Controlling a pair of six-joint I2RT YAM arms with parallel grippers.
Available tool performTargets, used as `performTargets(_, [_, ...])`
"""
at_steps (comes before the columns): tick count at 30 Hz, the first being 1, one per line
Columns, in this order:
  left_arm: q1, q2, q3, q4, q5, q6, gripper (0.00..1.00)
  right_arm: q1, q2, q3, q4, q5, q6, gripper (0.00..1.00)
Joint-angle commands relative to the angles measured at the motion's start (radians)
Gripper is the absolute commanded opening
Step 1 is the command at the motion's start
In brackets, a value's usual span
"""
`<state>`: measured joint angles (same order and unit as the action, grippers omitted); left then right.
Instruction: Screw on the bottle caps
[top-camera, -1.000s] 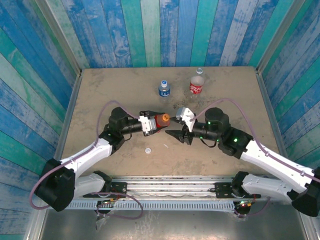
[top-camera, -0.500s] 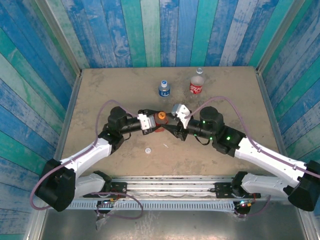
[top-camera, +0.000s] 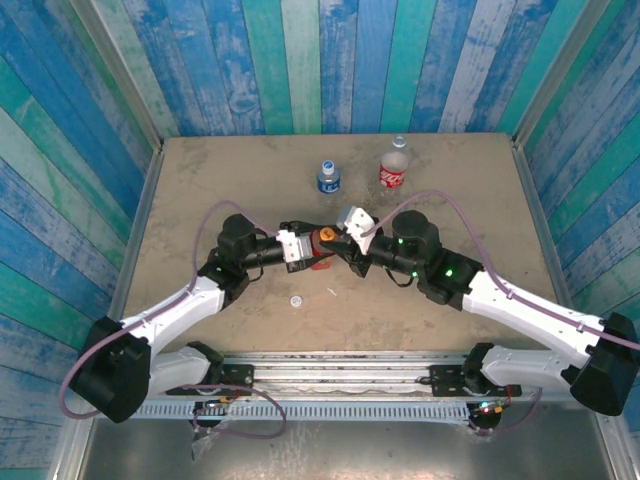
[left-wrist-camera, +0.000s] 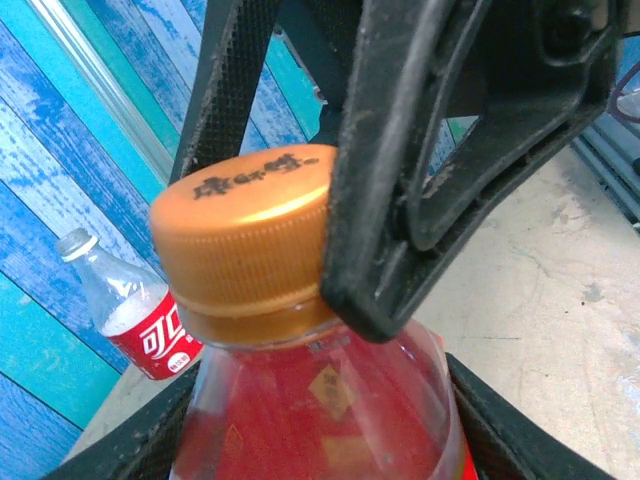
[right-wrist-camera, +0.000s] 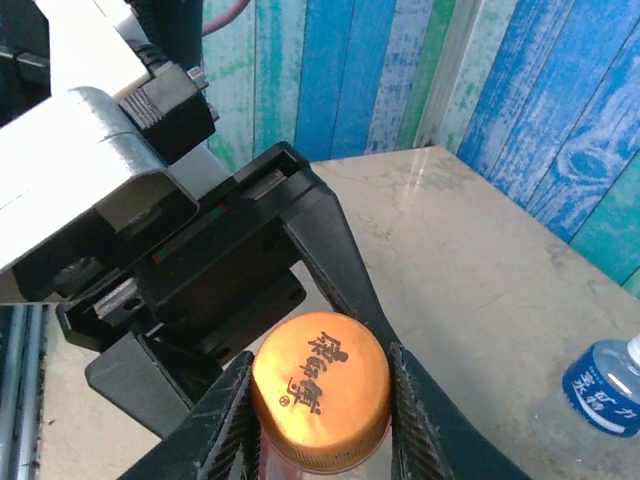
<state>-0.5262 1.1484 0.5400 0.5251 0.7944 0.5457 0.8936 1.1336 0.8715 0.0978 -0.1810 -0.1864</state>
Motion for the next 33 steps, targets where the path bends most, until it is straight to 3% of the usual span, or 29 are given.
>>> performTargets(1, [-0.005, 0.032, 0.025, 0.035, 0.009, -0.024, 0.67, -0.002, -0.011, 0.033, -0.034, 0.059, -0.028, 0.24])
performTargets(5, [-0.004, 0.039, -0.003, 0.123, -0.019, -0.093, 0.84, -0.003, -0.002, 0.026, -0.022, 0.208, 0.022, 0.19])
performTargets(9, [-0.006, 0.034, -0.092, 0.286, -0.199, -0.228, 1.00, -0.012, 0.036, 0.035, 0.011, 0.393, 0.120, 0.17])
performTargets(12, [-0.005, 0.022, -0.164, 0.388, -0.346, -0.336, 0.94, -0.059, 0.095, 0.062, 0.026, 0.393, 0.185, 0.16])
performTargets(19, [-0.003, -0.043, -0.313, 0.479, -0.639, -0.531, 0.94, -0.101, 0.320, 0.211, 0.065, 0.289, 0.243, 0.16])
performTargets(25, [0.011, -0.112, -0.387, 0.431, -0.656, -0.620, 0.94, -0.104, 0.556, 0.413, 0.053, 0.221, 0.286, 0.16])
performTargets(30, [0.017, -0.147, -0.395, 0.373, -0.684, -0.609, 0.94, -0.105, 0.716, 0.556, 0.038, 0.206, 0.331, 0.16])
performTargets(33, [0.017, -0.142, -0.375, 0.345, -0.640, -0.591, 0.94, -0.108, 0.778, 0.615, 0.013, 0.195, 0.314, 0.17])
